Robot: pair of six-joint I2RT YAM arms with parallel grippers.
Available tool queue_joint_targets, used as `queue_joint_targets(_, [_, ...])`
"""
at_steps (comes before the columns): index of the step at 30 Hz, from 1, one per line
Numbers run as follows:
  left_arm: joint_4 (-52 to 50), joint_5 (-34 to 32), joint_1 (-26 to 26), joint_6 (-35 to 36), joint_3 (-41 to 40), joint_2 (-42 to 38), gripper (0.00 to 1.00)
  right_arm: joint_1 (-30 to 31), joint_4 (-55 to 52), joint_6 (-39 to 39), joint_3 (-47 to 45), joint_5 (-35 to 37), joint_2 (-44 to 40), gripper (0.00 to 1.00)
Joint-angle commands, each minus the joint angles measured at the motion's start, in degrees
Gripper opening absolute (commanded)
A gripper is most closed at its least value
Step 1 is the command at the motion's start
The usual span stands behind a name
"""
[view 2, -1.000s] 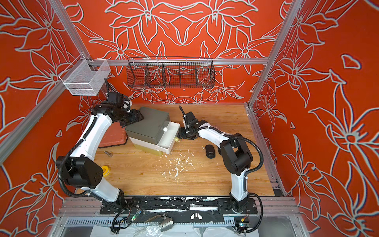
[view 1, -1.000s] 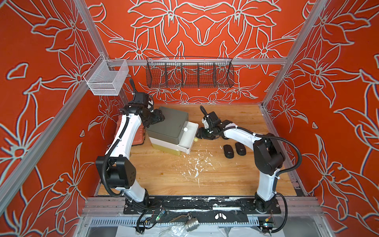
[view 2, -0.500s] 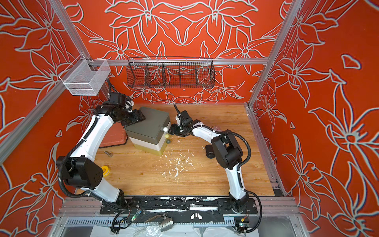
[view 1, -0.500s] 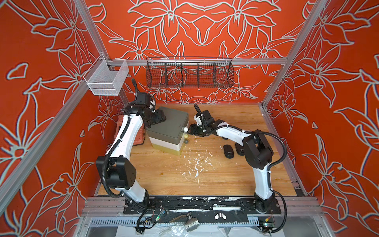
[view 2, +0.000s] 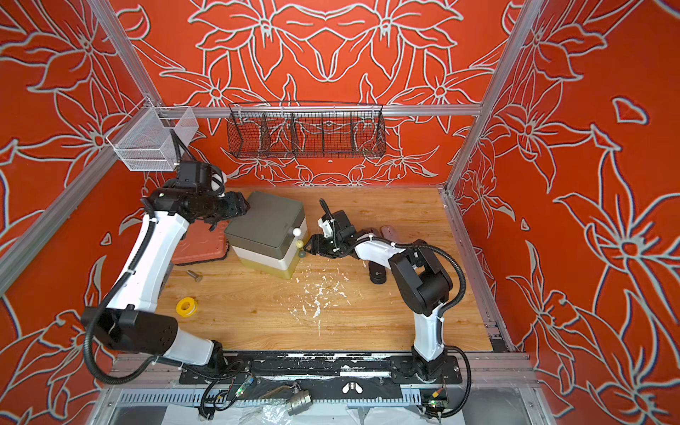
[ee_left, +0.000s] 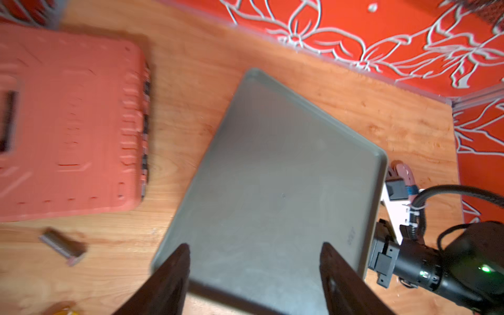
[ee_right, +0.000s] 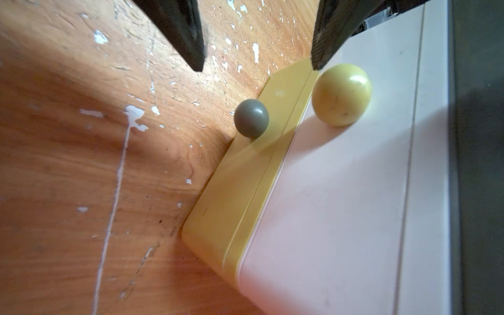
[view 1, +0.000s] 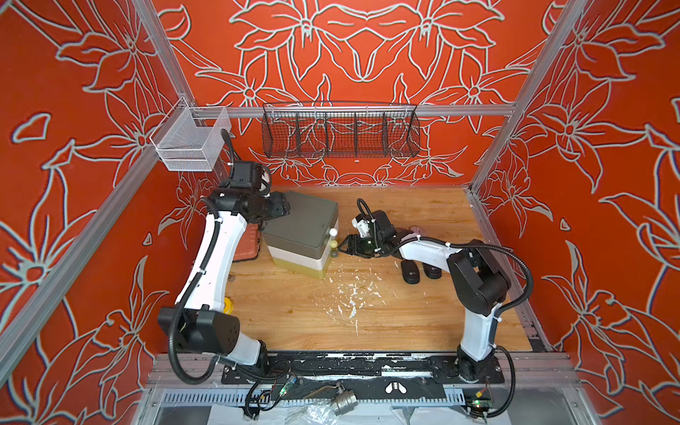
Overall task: Take the mice out of the drawer
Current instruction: Close the drawer of the storage box, then open the drawer in the storage box.
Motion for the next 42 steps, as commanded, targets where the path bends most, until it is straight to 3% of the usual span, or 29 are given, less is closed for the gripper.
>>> queue_joint_targets(1, [-4.2, -6.4, 1.4, 2.4, 0.3, 0.2, 0.73, 0.1, 11.0, 3.9, -3.1, -6.0, 1.6, 0.65])
queue_joint_targets(28, [-4.0, -3.9, 2.6, 2.6, -3.9, 7.1, 0.69, 0.1, 22.7, 1.7, 0.0, -6.9, 12.9, 0.53])
queue_joint_targets(42, [-5.2, -8.1, 2.6, 2.0, -4.3, 9.1, 0.68, 0.1, 20.2, 0.0, 2.8, -6.8, 14.3, 0.33])
